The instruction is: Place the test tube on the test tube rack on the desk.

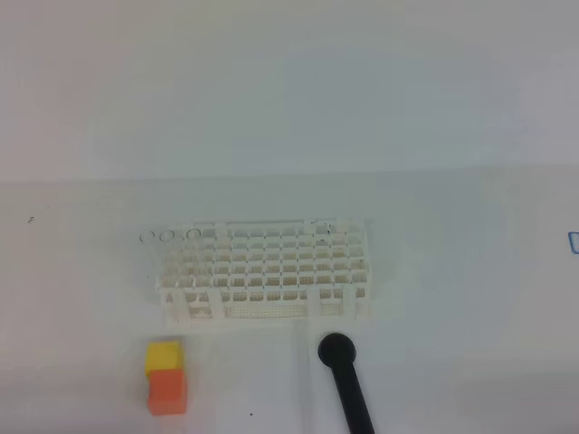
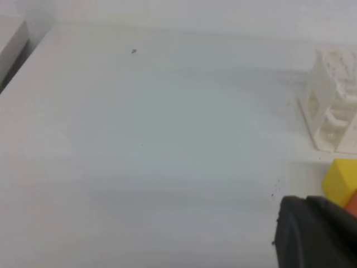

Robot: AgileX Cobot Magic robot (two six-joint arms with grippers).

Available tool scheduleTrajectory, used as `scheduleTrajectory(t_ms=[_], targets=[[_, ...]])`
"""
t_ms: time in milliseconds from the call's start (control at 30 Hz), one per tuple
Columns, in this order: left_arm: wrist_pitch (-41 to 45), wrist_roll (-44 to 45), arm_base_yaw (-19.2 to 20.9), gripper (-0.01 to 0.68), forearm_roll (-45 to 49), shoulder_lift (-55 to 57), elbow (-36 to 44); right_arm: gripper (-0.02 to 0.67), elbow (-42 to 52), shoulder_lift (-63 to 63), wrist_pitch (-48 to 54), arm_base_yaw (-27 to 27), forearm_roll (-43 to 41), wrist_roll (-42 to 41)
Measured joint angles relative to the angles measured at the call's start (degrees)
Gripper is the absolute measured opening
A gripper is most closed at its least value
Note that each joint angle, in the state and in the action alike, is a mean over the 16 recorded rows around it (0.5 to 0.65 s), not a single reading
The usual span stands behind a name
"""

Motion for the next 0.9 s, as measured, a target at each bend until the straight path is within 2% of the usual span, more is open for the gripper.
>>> scheduleTrajectory(t_ms=[567, 900], targets=[[-14.2, 0.4, 0.0, -0.001, -4.4, 0.0, 0.0, -0.001, 0.3, 0.0, -18.0, 0.0, 0.2, 0.0], [-22.8, -2.4, 0.0, -0.001, -6.9, 0.0, -0.8, -0.001, 0.1, 0.0, -23.0, 0.0, 0.3, 0.3]])
